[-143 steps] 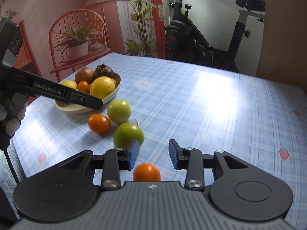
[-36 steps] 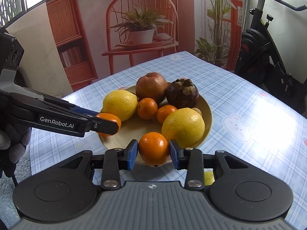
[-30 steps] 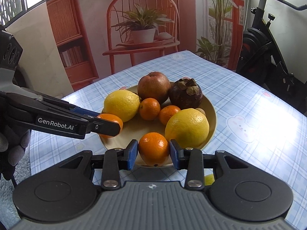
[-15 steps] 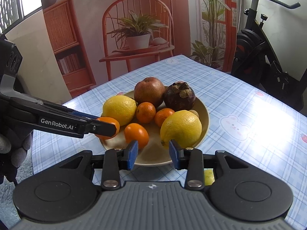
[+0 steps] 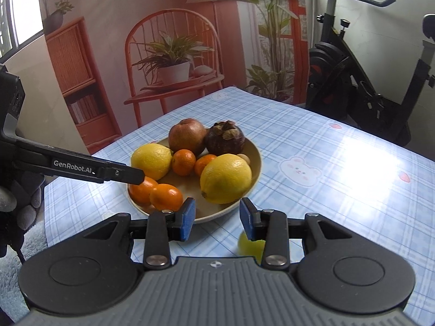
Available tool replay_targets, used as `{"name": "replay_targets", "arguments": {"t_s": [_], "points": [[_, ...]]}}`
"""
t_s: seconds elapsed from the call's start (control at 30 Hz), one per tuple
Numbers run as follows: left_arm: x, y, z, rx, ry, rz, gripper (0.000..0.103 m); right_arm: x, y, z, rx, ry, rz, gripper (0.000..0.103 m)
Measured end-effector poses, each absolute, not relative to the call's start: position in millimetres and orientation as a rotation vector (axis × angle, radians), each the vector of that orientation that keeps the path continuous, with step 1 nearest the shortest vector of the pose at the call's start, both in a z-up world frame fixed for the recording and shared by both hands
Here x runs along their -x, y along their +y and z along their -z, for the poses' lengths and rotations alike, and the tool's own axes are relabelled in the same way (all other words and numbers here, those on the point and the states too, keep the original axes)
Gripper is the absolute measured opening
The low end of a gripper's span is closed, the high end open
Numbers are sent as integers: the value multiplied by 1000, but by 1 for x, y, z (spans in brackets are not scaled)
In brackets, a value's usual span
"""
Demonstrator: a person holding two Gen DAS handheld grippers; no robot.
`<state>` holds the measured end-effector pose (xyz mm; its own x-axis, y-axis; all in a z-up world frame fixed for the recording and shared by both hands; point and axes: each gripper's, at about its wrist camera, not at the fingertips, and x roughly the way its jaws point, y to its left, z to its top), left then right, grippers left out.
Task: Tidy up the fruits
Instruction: 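Move both tools back toward the green fruits on the cloth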
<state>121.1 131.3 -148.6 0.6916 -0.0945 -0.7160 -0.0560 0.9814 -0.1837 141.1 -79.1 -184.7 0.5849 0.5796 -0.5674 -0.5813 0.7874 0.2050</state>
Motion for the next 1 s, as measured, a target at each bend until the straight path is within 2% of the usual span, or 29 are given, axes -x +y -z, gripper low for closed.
{"name": "replay_targets", "arguments": {"t_s": [0.5, 1.0], "points": [[-124, 92, 144, 154, 802, 111, 41, -110, -141, 191, -62, 667, -527, 39], [-122, 64, 153, 122, 825, 178, 41, -92, -148, 211, -64, 711, -510, 50]]}}
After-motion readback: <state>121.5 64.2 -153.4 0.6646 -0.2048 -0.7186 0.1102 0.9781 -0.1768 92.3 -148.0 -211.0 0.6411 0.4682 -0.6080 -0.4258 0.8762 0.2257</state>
